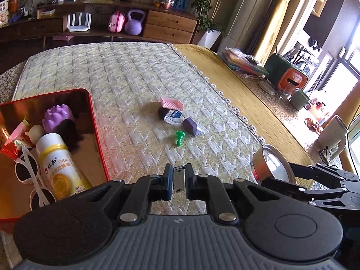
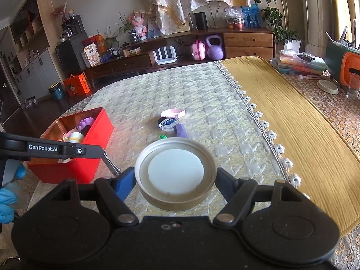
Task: Organize rigid objects
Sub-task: 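Carry the nail clipper and round tin over the red tin box with both tools, then open the left tool to drop the clipper while the right tool releases the tin into the box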
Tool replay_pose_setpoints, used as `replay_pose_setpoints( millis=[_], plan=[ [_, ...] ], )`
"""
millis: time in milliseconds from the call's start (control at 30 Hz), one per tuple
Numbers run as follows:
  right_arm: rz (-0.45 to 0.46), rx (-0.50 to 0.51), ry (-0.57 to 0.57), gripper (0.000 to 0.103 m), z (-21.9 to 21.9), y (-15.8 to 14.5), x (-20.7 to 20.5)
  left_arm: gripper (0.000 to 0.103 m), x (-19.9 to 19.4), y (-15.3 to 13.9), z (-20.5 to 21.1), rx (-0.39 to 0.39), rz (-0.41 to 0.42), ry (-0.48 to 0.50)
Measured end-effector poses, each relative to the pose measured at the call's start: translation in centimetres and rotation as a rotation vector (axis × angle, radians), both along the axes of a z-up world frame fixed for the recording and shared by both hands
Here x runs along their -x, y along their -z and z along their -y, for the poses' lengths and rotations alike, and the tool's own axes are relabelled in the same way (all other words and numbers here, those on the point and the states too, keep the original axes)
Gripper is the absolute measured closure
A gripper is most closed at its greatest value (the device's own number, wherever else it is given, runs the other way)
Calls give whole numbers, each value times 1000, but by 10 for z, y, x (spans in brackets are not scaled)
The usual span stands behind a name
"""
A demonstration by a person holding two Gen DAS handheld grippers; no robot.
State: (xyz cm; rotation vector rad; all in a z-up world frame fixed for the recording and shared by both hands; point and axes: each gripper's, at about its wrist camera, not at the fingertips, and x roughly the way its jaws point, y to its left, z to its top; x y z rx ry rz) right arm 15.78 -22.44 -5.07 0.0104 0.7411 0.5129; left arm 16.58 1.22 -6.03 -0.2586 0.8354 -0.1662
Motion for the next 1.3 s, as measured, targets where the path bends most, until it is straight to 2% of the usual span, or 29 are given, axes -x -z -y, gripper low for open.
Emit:
replay_pose_setpoints(
  millis=[367,767,1300],
  plan=[
    [23,24,-73,27,-30,-10,7,92,10,-26,-29,-2,34,-59],
    [54,43,-211,27,-90,-23,5,92,22,-57,-93,-36,108,-192],
    [92,119,-367,27,-186,-20,0,92,37,-34,-167,-85,53,-342]
  ],
)
